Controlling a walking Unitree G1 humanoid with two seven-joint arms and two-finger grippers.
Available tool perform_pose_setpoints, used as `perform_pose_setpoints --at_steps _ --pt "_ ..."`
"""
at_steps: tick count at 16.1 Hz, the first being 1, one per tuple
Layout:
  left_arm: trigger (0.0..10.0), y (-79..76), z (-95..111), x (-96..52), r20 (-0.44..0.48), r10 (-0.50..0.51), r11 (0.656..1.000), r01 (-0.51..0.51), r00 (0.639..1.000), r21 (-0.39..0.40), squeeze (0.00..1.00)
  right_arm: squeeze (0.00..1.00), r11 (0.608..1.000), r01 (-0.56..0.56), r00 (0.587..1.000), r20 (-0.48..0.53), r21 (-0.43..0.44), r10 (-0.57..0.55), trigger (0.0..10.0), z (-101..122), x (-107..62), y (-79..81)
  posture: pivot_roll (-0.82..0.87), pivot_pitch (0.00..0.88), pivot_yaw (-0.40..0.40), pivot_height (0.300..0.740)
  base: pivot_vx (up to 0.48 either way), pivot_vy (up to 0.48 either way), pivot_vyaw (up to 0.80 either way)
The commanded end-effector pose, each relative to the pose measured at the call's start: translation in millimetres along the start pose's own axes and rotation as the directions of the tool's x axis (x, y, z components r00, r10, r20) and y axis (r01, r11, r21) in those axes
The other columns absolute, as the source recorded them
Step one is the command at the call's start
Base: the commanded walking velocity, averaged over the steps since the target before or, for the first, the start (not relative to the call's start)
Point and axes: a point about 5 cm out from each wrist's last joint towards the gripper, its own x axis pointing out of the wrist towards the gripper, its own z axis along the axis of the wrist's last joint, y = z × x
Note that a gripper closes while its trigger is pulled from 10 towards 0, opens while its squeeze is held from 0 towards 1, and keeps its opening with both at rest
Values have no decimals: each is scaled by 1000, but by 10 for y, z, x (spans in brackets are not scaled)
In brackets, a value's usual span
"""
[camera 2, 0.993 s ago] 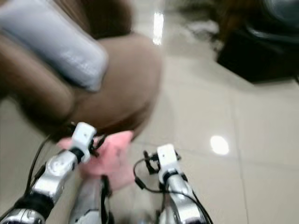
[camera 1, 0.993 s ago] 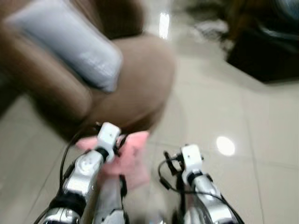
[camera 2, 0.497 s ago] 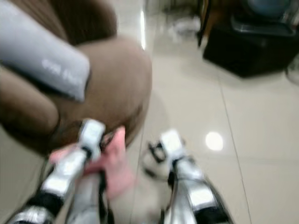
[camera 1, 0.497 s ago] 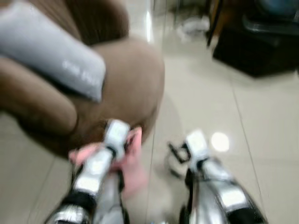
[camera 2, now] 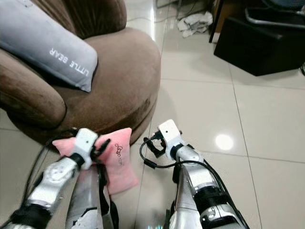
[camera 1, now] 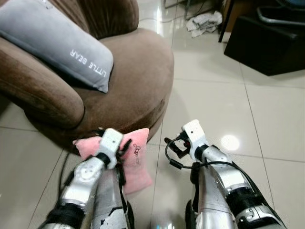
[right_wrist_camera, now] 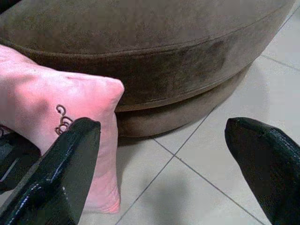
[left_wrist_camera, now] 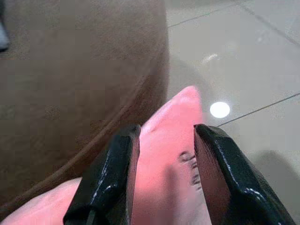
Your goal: Move the pillow to the sofa from floor
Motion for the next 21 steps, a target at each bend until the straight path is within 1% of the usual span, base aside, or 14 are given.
perform_pose_setpoints --at_steps 1,2,4,6,7,8,9,10,11,12,13,15,19,21 --pt "10000 64 -30 -57 -25 5 1000 -5 1000 20 0 0 1000 7 999 32 24 -8 10000 13 15 124 57 223 78 521 0 0 0" --pt "10000 93 -30 -54 -37 4 999 -3 999 35 0 0 999 29 998 50 36 -30 10000 20 23 180 55 226 82 521 0 0 0" --pt "10000 237 -48 -42 -96 -12 998 18 995 59 0 0 990 94 990 92 102 -103 10000 29 8 333 35 223 87 521 0 0 0" --pt "10000 427 -69 17 -198 -29 995 47 980 87 0 0 987 99 987 115 126 -114 10000 30 -99 485 4 221 80 521 0 0 0" --pt "10000 550 -17 85 -263 -37 993 65 964 100 0 0 985 93 988 106 142 -109 10000 -14 -206 574 -22 225 75 521 0 0 0" --pt "10000 577 6 100 -268 -33 992 64 963 107 0 0 985 94 989 101 145 -110 10000 -25 -221 585 -30 226 73 521 0 0 0" --pt "10000 602 26 115 -295 -54 989 91 954 113 0 0 985 95 990 88 146 -109 10000 -63 -258 600 -36 229 71 521 0 0 0" --pt "10000 683 88 146 -355 -107 985 146 929 86 0 0 980 119 989 65 157 -131 10000 -122 -344 606 -51 243 78 521 0 0 0" --pt "10000 721 118 162 -383 -128 981 174 915 86 0 0 978 127 988 63 162 -139 10000 -106 -390 613 -60 251 85 521 0 0 0" --pt "10000 756 157 179 -404 -132 975 193 905 114 0 0 977 133 987 65 167 -145 10000 -86 -429 616 -67 258 91 521 0 0 0" --pt "10000 772 174 186 -414 -132 972 200 901 124 0 0 976 135 987 65 169 -148 10000 -77 -448 618 -70 260 93 521 0 0 0" --pt "10000 839 285 244 -412 -90 973 168 907 158 0 0 967 170 981 64 191 -185 10000 -71 -534 638 -92 289 115 521 0 0 0" --pt "10000 843 318 290 -429 -56 962 164 901 217 0 0 960 196 976 58 201 -211 10000 -35 -636 737 -123 326 133 521 0 0 0" --pt "10000 847 359 309 -414 -57 966 155 909 206 0 0 960 198 975 57 199 -213 10000 -23 -656 746 -134 326 131 521 0 0 0"
